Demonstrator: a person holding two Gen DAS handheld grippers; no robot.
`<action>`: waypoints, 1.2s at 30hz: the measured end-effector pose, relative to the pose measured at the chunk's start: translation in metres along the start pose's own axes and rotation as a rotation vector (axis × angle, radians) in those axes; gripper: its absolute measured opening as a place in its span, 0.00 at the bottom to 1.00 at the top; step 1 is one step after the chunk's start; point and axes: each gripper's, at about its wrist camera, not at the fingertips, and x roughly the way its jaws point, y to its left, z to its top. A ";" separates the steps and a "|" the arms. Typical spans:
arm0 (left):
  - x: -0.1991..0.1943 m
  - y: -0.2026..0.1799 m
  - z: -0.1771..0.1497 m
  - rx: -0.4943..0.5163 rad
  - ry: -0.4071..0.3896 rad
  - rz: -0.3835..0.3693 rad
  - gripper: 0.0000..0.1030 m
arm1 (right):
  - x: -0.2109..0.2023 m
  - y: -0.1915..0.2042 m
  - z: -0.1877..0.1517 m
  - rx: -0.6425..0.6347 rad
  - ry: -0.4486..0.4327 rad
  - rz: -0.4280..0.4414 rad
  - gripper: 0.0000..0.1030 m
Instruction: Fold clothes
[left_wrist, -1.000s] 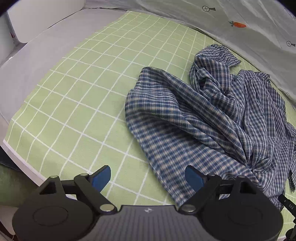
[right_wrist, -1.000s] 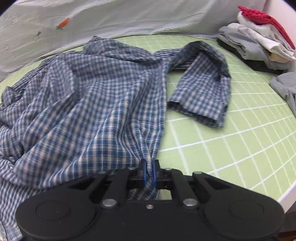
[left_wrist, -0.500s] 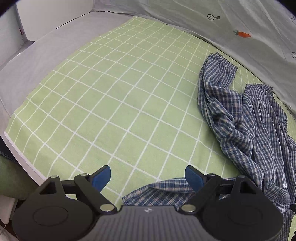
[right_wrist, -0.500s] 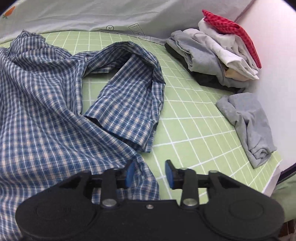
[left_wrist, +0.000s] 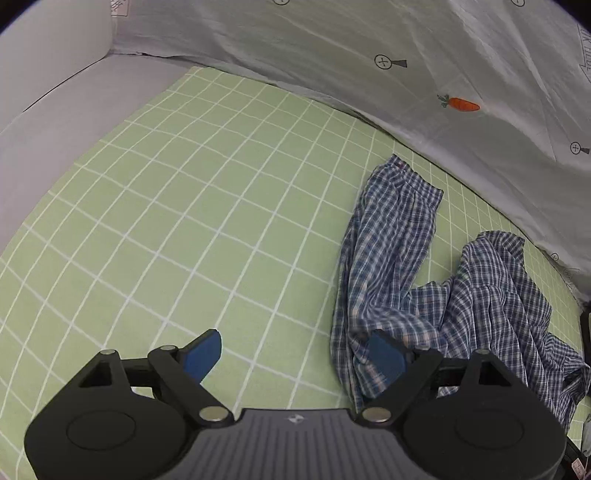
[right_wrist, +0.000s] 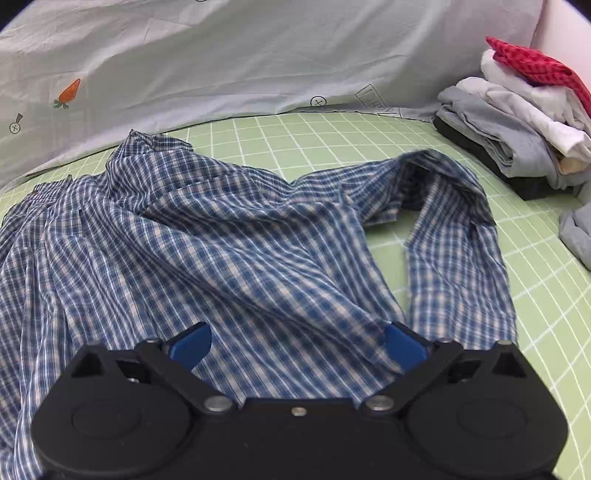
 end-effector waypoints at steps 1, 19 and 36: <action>0.009 -0.004 0.008 0.013 0.011 -0.010 0.85 | 0.006 0.005 0.005 0.000 0.001 -0.007 1.00; 0.110 -0.044 0.066 0.300 -0.021 -0.002 0.06 | 0.046 0.036 0.017 0.154 -0.135 -0.143 1.00; 0.035 0.165 0.135 -0.189 -0.291 0.479 0.04 | 0.027 0.082 0.024 -0.049 0.009 -0.011 1.00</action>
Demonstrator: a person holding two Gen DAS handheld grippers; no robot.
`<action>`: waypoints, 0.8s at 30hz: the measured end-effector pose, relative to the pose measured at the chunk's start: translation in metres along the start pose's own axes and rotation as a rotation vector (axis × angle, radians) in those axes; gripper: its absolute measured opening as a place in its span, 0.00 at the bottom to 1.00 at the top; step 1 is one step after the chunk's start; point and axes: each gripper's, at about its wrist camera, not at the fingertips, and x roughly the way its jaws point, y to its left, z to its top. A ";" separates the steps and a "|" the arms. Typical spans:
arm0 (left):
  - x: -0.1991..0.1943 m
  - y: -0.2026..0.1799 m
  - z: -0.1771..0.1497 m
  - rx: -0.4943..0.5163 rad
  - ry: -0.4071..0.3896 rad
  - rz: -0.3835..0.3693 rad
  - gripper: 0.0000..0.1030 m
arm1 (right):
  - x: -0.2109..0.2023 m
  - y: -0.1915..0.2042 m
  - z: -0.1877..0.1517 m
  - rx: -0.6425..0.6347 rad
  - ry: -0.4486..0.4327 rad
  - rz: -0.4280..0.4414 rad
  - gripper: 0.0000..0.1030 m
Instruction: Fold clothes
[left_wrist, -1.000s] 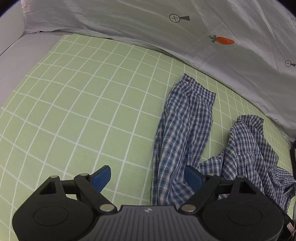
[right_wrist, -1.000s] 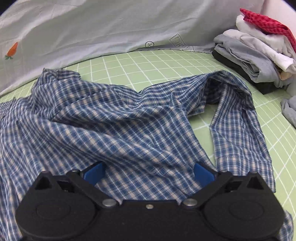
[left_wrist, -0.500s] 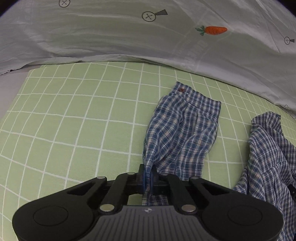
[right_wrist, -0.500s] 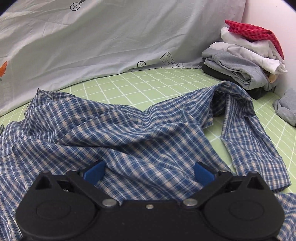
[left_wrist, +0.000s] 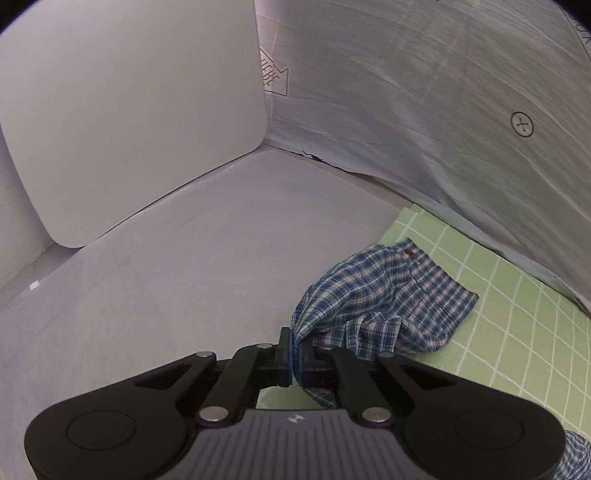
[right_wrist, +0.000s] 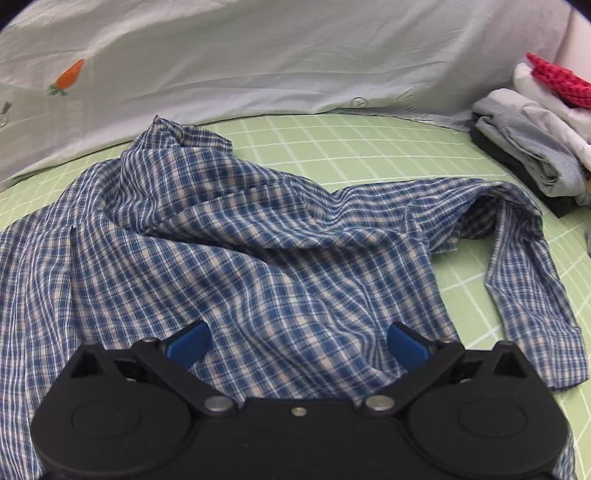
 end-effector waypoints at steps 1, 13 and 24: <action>0.000 0.005 0.000 -0.007 0.011 0.009 0.05 | -0.002 0.005 0.000 -0.021 0.009 0.022 1.00; -0.064 -0.025 -0.042 0.048 -0.008 -0.106 0.81 | -0.013 0.017 0.063 -0.049 -0.120 0.161 1.00; -0.087 -0.147 -0.117 0.290 0.158 -0.318 0.82 | 0.036 0.037 0.095 -0.076 0.004 0.361 0.25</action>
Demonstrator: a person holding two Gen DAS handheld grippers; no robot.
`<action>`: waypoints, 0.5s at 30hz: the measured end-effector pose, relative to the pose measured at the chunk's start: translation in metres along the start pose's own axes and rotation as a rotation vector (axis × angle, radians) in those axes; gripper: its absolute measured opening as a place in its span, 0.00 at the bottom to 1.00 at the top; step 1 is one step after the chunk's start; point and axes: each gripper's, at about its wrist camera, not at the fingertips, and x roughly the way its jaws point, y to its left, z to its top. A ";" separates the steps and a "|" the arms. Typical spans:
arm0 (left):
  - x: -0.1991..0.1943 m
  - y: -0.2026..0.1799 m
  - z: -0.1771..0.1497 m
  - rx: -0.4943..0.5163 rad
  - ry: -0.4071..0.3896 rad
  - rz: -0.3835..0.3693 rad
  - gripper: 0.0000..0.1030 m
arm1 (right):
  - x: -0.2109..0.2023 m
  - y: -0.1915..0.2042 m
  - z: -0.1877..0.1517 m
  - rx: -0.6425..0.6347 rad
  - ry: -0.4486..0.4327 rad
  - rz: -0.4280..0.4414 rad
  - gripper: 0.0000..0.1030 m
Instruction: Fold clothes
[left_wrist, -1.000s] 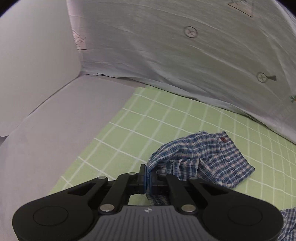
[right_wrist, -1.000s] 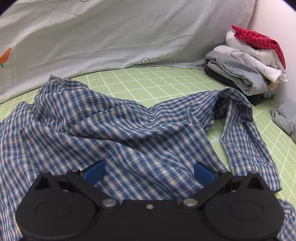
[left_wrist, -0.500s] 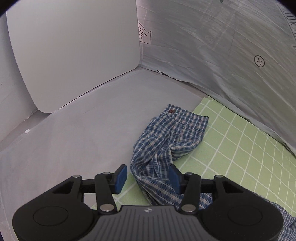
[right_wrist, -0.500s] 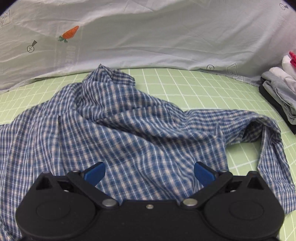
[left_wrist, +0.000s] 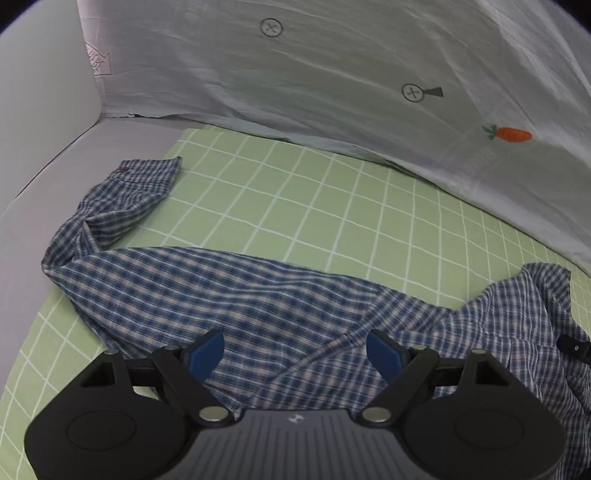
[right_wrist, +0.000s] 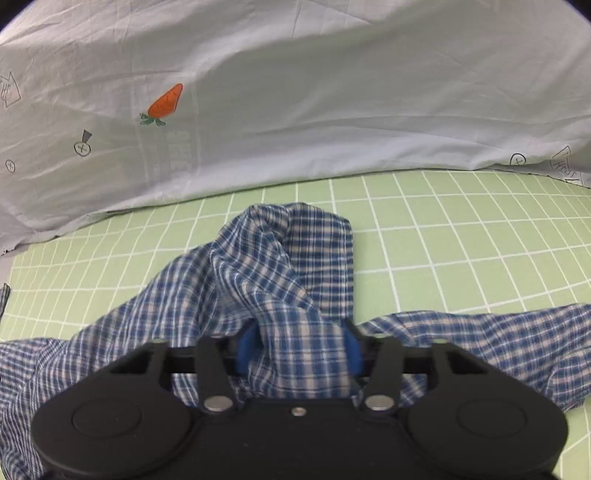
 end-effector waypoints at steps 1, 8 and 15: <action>0.002 -0.009 -0.004 0.022 0.019 0.001 0.82 | -0.008 -0.005 -0.006 0.005 -0.007 0.018 0.17; 0.019 -0.021 -0.039 0.066 0.160 0.028 0.82 | -0.060 -0.042 -0.060 0.042 0.005 0.047 0.08; 0.019 -0.018 -0.048 0.076 0.197 0.043 0.84 | -0.075 -0.068 -0.074 0.166 0.037 0.078 0.30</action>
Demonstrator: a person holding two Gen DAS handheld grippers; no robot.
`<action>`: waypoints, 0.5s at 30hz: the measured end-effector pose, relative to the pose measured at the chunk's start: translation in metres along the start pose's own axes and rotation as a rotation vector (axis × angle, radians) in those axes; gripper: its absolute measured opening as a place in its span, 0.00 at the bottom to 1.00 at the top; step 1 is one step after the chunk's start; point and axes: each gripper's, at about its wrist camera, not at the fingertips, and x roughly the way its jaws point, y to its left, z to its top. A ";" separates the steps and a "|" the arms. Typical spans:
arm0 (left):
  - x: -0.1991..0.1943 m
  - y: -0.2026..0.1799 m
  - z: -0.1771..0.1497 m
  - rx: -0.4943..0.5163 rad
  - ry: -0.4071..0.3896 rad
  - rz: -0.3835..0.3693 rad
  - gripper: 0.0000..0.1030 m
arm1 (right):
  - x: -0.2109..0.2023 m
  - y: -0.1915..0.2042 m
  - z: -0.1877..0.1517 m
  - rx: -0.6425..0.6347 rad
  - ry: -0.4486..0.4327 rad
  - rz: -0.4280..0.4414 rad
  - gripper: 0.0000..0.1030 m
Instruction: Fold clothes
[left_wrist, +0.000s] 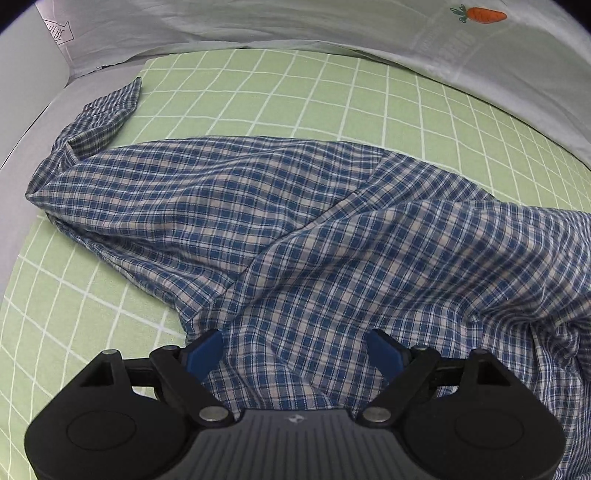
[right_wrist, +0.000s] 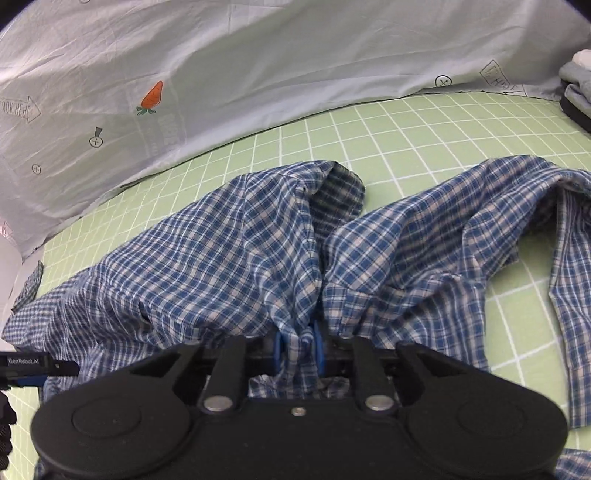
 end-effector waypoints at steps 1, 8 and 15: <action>0.000 0.000 0.001 0.000 0.003 0.001 0.84 | -0.002 0.001 0.007 0.019 -0.019 0.010 0.43; -0.011 0.006 0.020 0.005 -0.049 -0.010 0.84 | 0.008 0.010 0.069 0.105 -0.123 0.032 0.78; -0.015 -0.003 0.071 0.042 -0.175 -0.013 0.83 | 0.046 0.011 0.099 0.169 -0.080 0.014 0.63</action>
